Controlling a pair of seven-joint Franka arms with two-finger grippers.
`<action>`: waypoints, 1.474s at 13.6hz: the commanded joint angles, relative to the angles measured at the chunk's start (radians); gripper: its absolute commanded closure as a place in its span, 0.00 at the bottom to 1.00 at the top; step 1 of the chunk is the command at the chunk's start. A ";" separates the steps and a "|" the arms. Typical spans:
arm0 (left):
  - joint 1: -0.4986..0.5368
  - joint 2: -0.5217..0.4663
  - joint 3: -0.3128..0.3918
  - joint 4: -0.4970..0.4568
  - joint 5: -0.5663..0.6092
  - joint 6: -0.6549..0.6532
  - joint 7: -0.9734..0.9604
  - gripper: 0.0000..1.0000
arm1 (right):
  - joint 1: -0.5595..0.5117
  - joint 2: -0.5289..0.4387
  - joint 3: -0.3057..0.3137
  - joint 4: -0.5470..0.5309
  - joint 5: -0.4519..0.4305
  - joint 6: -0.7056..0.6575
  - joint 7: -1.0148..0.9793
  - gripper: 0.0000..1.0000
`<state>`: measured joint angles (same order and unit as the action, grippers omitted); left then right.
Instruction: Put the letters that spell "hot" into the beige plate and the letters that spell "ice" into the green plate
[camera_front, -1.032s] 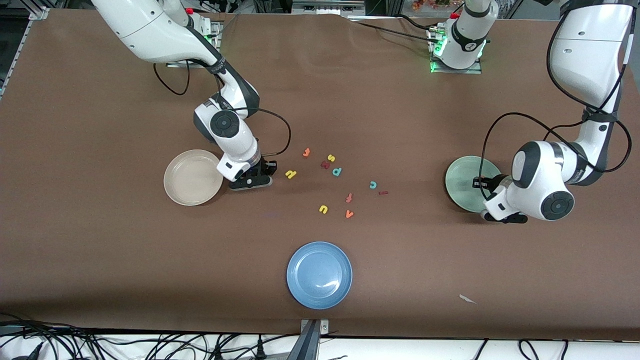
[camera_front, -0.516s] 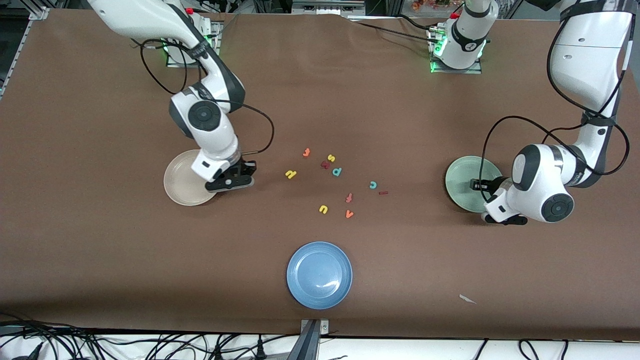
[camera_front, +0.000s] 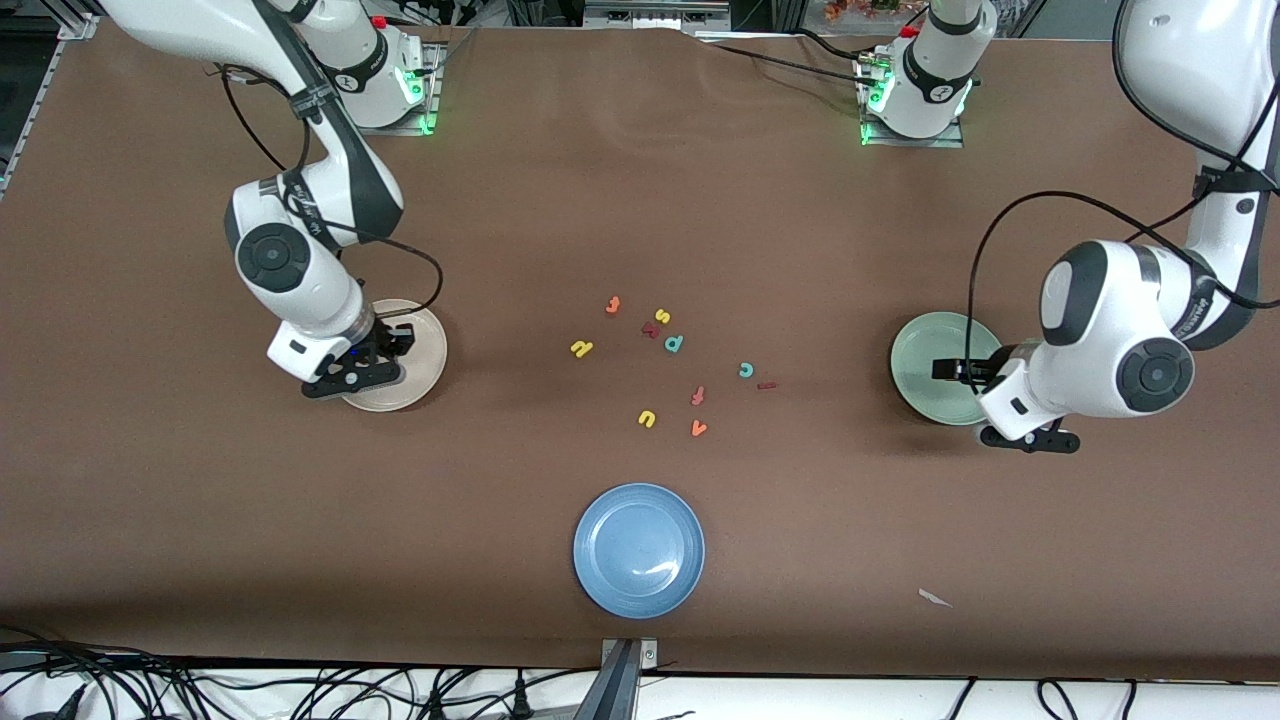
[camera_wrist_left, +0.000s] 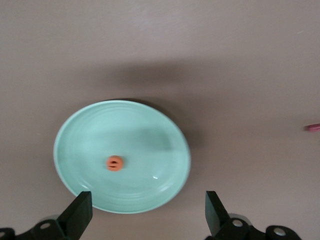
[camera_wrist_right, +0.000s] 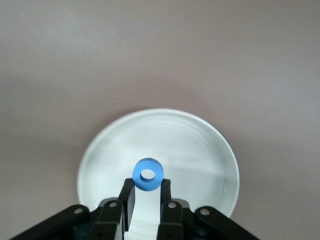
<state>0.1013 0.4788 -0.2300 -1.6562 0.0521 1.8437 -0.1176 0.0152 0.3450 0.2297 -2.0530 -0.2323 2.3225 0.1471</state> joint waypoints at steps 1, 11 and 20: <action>-0.018 0.009 -0.066 0.025 -0.029 0.009 -0.190 0.01 | -0.004 -0.023 -0.007 -0.081 0.021 0.021 -0.001 0.70; -0.199 0.171 -0.068 0.036 -0.020 0.350 -0.577 0.01 | 0.043 0.017 0.005 -0.035 0.097 0.024 0.031 0.17; -0.258 0.258 -0.060 0.033 -0.014 0.427 -0.686 0.06 | 0.282 0.156 0.027 0.079 0.099 0.117 0.376 0.17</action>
<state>-0.1311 0.7263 -0.3028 -1.6463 0.0368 2.2740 -0.7635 0.2442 0.4483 0.2605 -2.0376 -0.1455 2.4375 0.4528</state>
